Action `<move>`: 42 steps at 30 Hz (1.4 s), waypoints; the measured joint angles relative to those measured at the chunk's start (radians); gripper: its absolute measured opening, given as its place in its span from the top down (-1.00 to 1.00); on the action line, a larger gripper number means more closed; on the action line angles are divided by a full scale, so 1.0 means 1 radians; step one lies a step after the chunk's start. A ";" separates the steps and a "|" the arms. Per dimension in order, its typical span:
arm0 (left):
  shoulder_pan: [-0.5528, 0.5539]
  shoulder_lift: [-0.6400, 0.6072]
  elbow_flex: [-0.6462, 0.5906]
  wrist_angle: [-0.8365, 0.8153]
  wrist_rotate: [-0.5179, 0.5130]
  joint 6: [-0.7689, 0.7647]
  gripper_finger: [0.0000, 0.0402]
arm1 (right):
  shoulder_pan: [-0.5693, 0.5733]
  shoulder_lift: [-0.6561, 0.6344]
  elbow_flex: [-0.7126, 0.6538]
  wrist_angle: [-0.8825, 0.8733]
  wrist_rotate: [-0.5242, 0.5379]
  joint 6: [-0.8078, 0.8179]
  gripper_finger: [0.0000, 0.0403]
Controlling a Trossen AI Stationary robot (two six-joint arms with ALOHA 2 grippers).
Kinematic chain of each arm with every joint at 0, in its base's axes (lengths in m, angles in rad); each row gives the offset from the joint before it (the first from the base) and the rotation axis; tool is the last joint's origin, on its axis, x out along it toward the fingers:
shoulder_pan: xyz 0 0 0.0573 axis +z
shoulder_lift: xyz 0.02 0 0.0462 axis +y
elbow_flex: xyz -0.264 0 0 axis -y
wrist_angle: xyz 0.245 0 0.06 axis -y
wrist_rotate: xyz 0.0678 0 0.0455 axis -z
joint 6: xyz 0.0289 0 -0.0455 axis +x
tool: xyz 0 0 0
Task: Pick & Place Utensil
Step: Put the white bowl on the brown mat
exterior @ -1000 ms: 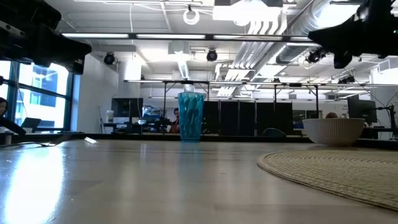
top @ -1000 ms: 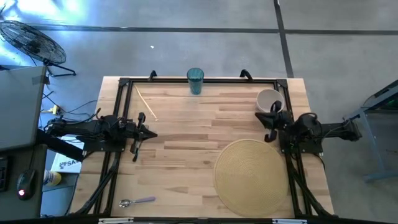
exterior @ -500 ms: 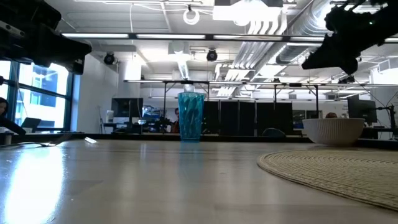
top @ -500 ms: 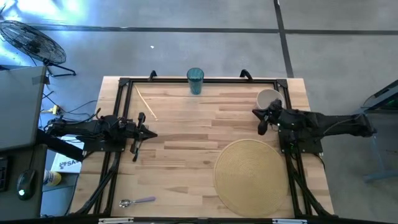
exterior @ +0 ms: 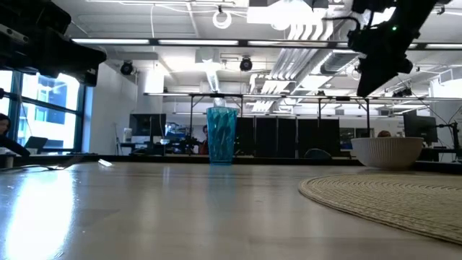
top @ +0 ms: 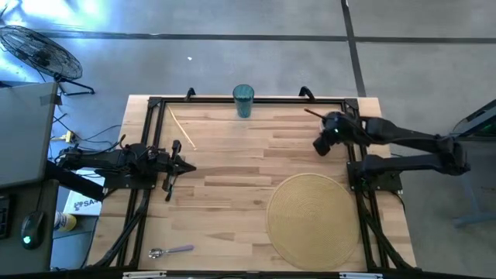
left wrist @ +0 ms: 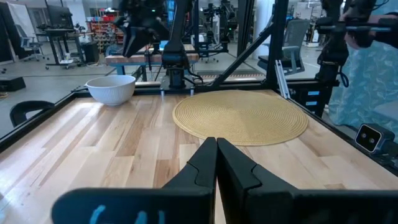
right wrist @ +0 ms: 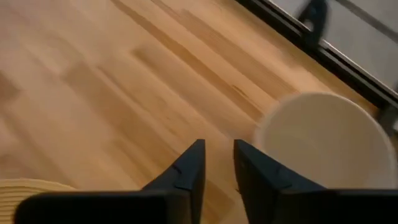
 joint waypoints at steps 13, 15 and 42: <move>0.000 0.000 0.000 0.000 0.000 0.000 1.00 | -0.270 0.248 0.012 -0.001 -0.149 0.064 0.25; 0.000 0.000 0.000 0.000 0.000 0.000 1.00 | -0.292 0.272 0.010 0.012 -0.135 0.064 0.27; 0.000 0.000 0.000 0.000 0.000 0.000 1.00 | -0.378 0.446 0.010 0.103 -0.170 0.065 0.41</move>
